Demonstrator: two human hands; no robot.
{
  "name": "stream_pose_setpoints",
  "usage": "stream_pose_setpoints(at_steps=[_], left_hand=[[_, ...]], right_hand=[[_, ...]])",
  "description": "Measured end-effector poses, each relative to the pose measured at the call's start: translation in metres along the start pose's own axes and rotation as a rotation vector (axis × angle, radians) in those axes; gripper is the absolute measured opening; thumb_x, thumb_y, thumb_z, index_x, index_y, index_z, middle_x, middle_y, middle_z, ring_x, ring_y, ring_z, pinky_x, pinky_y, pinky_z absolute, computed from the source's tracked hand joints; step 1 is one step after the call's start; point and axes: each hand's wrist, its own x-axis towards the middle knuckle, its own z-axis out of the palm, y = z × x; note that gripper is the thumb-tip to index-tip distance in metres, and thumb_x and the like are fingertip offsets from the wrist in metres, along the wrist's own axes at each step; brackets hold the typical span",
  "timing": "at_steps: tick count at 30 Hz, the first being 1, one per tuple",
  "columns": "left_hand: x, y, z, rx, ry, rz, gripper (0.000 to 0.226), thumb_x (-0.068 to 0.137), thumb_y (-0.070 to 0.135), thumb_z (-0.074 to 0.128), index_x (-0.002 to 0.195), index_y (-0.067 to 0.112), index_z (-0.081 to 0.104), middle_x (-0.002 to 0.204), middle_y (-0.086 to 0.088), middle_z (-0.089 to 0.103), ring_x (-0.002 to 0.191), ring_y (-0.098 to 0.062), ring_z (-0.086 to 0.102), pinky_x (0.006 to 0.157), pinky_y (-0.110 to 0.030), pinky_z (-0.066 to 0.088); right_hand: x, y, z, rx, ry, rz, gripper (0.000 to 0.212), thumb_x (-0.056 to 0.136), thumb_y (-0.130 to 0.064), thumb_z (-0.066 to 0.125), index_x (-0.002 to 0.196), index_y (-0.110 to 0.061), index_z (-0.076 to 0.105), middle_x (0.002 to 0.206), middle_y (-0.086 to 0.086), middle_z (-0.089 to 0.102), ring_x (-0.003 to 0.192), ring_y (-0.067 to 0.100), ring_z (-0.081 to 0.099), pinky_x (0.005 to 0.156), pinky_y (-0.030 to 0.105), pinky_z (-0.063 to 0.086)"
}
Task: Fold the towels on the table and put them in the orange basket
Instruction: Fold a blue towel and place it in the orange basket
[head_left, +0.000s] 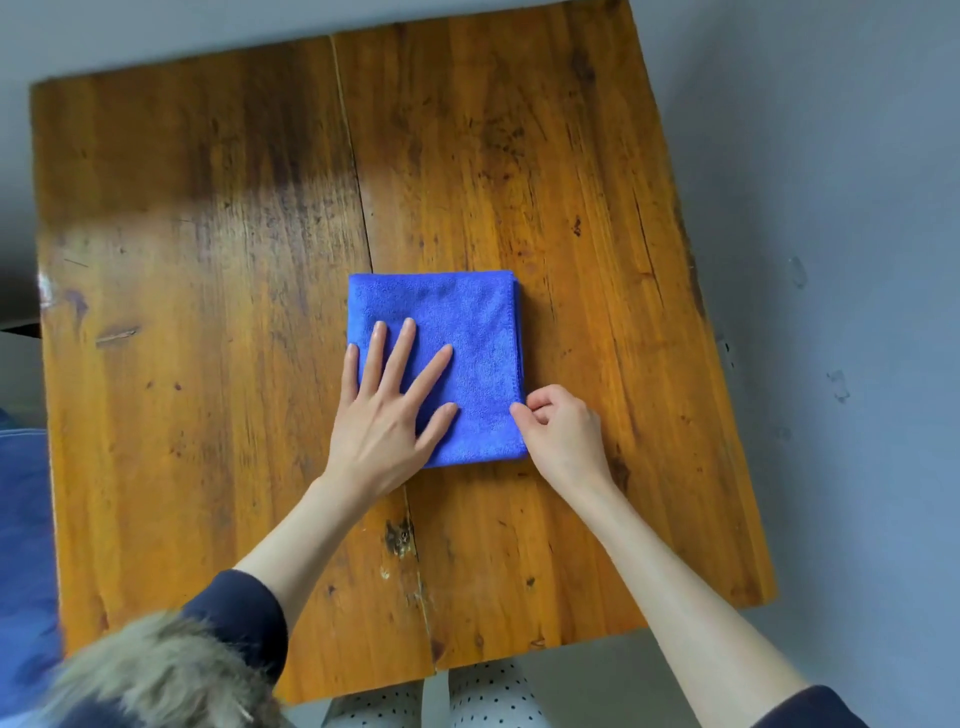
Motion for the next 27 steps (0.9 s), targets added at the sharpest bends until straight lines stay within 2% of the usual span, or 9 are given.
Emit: stream_pose_setpoints(at_steps=[3,6,9,12,17,21,27], left_hand=[[0.002,0.003,0.005,0.027,-0.001,-0.014,0.060,0.092,0.056,0.026,0.146,0.031,0.027,0.156,-0.010,0.017,0.144,-0.033,0.007,0.116,-0.052,0.006],[0.002,0.003,0.004,0.022,0.019,-0.010,0.058,0.093,0.053,0.026,0.146,0.030,0.027,0.156,-0.010,0.018,0.144,-0.034,0.010,0.116,-0.052,0.006],[0.005,0.001,-0.001,-0.004,0.060,-0.001,0.052,0.096,0.041,0.027,0.145,0.025,0.032,0.154,-0.012,0.023,0.143,-0.035,0.016,0.114,-0.054,0.010],[0.018,-0.002,-0.005,-0.011,0.105,0.003,0.048,0.096,0.029,0.029,0.142,0.019,0.039,0.152,-0.014,0.029,0.140,-0.037,0.023,0.111,-0.056,0.019],[0.045,-0.015,-0.008,-0.051,0.138,-0.010,0.052,0.095,0.037,0.031,0.143,0.019,0.036,0.154,-0.012,0.023,0.144,-0.032,0.016,0.116,-0.049,0.015],[0.045,-0.022,0.001,-0.077,0.160,-0.031,0.055,0.094,0.045,0.031,0.146,0.025,0.030,0.157,-0.009,0.014,0.145,-0.028,0.005,0.118,-0.044,0.007],[0.047,-0.022,0.006,-0.047,0.150,-0.019,0.056,0.095,0.046,0.030,0.146,0.024,0.029,0.157,-0.011,0.014,0.145,-0.030,0.006,0.117,-0.047,0.009]], right_hand=[[-0.002,-0.001,0.005,-0.145,-0.013,0.004,0.019,0.094,-0.033,0.050,0.103,-0.016,0.054,0.098,0.005,0.068,0.094,0.028,0.059,0.076,0.036,0.047],[-0.012,-0.008,0.012,-0.346,0.205,-0.191,0.027,0.094,-0.029,0.050,0.116,-0.014,0.051,0.108,0.007,0.063,0.100,0.029,0.056,0.075,0.037,0.041],[-0.009,-0.023,0.025,-0.443,0.358,-0.445,0.043,0.091,-0.020,0.053,0.132,-0.007,0.049,0.132,0.014,0.053,0.123,0.033,0.048,0.092,0.044,0.043],[0.010,-0.035,0.039,-0.560,0.286,-0.592,0.049,0.093,-0.018,0.047,0.140,-0.005,0.039,0.148,0.015,0.036,0.139,0.031,0.029,0.111,0.049,0.028],[0.050,-0.029,0.044,-0.581,0.149,-0.532,0.056,0.098,-0.034,0.034,0.148,-0.013,0.020,0.156,0.011,0.013,0.145,0.022,0.005,0.118,0.046,0.008],[0.056,-0.017,0.044,-0.491,0.149,-0.553,0.057,0.096,-0.038,0.033,0.148,-0.018,0.019,0.157,0.008,0.011,0.145,0.018,0.000,0.119,0.043,0.007],[0.059,-0.016,0.046,-0.489,0.162,-0.553,0.057,0.097,-0.039,0.032,0.148,-0.019,0.020,0.157,0.009,0.011,0.145,0.019,0.000,0.119,0.042,0.007]])
